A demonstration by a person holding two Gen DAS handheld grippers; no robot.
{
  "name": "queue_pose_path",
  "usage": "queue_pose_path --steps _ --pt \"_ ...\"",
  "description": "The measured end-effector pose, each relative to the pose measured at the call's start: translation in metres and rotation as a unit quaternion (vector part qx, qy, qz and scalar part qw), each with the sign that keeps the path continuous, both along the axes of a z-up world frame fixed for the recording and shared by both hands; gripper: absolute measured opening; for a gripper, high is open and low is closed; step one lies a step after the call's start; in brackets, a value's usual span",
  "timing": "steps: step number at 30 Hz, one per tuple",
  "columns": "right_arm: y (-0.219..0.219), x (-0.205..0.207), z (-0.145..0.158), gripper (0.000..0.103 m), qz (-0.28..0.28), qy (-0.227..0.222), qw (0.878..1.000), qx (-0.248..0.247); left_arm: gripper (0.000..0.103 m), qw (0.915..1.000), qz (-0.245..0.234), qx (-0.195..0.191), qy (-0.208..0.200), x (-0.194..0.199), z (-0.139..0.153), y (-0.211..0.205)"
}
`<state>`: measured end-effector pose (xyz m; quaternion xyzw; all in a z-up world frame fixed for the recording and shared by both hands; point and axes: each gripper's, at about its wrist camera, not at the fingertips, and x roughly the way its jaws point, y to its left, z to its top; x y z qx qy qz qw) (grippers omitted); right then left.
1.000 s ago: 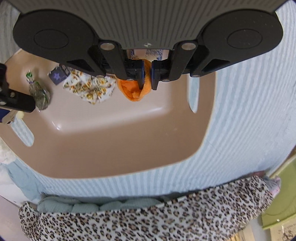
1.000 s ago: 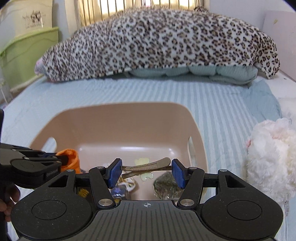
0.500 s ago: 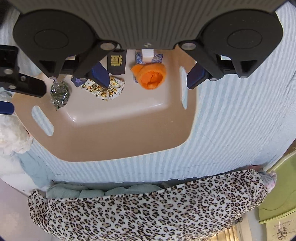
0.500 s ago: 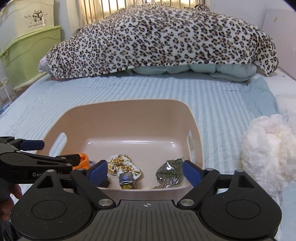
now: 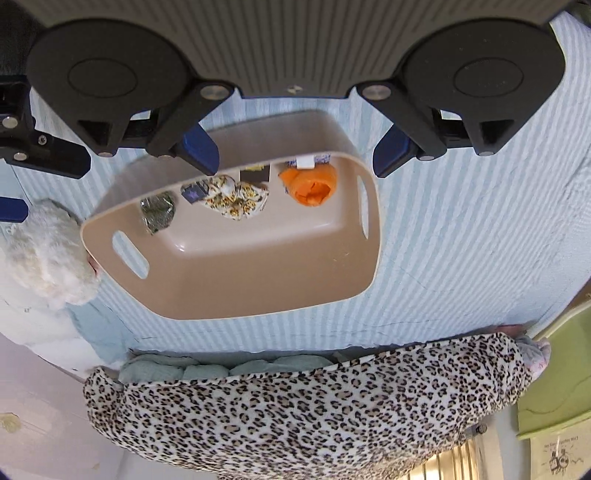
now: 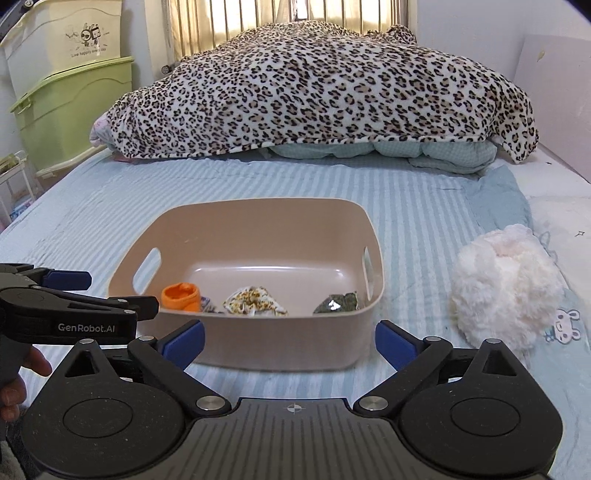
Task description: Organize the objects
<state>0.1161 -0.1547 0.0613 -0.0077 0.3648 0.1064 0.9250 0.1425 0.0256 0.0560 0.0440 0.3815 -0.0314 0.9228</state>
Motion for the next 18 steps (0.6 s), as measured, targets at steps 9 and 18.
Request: queue_pose_path --steps 9,18 --pt "0.001 -0.038 0.002 0.103 0.002 -0.002 1.0 0.0 0.091 0.9999 0.009 -0.015 0.001 -0.041 0.006 0.013" --pt "-0.001 -0.066 -0.003 0.103 0.002 0.015 1.0 0.001 0.091 0.9996 0.011 -0.023 -0.014 -0.081 0.01 0.021"
